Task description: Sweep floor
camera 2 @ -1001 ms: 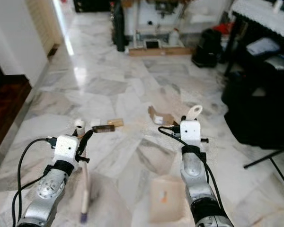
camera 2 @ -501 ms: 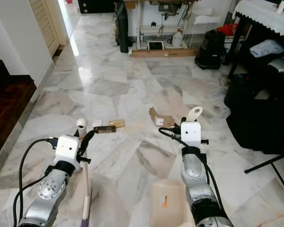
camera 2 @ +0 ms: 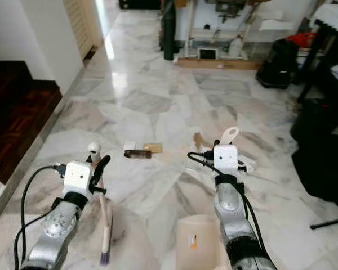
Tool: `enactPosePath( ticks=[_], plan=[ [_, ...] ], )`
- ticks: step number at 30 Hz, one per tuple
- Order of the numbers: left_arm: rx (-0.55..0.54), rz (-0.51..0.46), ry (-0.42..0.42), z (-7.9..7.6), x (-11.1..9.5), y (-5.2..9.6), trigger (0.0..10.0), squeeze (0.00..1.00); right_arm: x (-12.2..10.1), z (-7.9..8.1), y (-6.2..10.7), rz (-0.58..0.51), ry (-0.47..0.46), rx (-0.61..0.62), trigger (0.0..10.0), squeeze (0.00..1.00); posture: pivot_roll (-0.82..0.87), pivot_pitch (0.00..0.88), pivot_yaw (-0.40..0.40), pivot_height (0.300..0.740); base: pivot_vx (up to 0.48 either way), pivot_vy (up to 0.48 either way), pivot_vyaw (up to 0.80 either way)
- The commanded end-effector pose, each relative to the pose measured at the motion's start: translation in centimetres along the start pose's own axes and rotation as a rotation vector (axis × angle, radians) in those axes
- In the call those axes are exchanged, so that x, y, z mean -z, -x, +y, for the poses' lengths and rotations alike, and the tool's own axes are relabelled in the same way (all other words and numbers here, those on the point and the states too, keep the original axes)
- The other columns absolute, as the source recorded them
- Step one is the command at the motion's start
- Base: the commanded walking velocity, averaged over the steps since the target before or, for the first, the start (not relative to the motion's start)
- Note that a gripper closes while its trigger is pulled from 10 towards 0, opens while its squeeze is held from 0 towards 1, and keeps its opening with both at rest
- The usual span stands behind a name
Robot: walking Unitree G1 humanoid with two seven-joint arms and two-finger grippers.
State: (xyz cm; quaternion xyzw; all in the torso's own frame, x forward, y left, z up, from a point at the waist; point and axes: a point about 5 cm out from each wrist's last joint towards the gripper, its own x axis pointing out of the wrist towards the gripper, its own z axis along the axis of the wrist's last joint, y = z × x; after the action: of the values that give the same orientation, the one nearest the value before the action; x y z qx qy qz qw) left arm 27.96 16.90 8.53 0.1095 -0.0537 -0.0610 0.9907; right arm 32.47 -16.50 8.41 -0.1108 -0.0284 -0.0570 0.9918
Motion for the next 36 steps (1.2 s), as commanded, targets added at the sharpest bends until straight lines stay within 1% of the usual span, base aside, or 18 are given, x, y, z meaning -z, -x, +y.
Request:
enactPosePath(
  ticks=[1, 36],
  plan=[
    [0.017, -0.049, -0.003, -0.57, -1.14, -0.65, 10.0, 0.0, -0.61, -1.05, -0.43, -0.03, 0.011, 0.026, 10.0, 0.0, 0.09, 0.0, -0.005, 0.74, 0.341, 0.0, 0.0],
    [0.011, -0.056, -0.008, -0.33, -1.28, -0.68, 10.0, 0.0, -0.63, -0.84, -0.51, -0.025, 0.0, 0.028, 10.0, 0.0, 0.09, 0.0, -0.004, 0.74, 0.34, 0.0, 0.0]
  ],
)
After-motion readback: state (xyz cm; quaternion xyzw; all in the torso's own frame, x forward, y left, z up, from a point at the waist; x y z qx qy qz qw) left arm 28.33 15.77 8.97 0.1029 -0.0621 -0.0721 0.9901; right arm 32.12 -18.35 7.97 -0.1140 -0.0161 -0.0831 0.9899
